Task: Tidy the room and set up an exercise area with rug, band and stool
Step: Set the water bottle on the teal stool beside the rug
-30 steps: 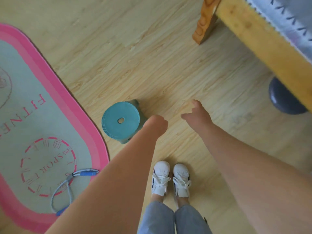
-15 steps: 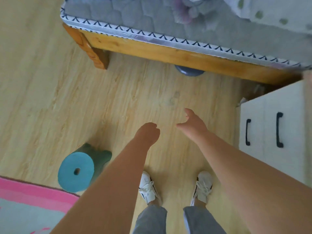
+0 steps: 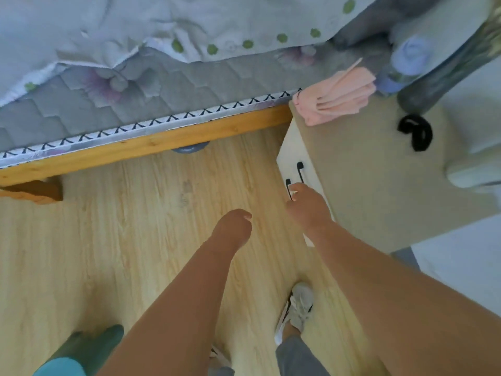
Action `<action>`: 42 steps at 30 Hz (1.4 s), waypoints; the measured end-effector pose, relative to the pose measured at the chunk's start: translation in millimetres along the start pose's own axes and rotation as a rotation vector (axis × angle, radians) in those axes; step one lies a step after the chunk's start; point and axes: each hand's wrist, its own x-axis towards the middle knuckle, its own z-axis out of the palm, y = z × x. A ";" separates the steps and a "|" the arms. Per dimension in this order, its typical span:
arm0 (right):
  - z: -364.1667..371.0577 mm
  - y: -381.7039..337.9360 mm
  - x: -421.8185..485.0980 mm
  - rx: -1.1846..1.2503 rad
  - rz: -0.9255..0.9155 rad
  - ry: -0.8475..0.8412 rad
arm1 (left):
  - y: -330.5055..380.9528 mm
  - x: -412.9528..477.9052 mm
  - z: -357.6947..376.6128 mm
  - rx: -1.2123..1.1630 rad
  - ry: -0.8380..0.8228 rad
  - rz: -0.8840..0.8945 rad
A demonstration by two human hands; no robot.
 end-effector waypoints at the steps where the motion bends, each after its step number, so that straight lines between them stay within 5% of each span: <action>1: -13.1 5.7 2.6 0.014 0.003 0.046 | 13.1 1.3 4.0 -0.005 0.013 0.012; 10: -149.8 99.9 34.2 0.104 0.154 0.232 | 181.6 23.3 71.4 0.057 -0.009 0.156; 26: -253.6 240.3 33.4 0.544 0.528 0.568 | 341.9 34.3 211.5 0.119 -0.273 0.345; 34: -298.6 248.6 54.2 0.623 0.272 0.453 | 402.8 16.1 245.2 0.183 -0.262 0.549; 42: -297.1 238.9 49.0 0.702 0.182 0.395 | 378.1 9.0 239.3 -0.020 -0.311 0.470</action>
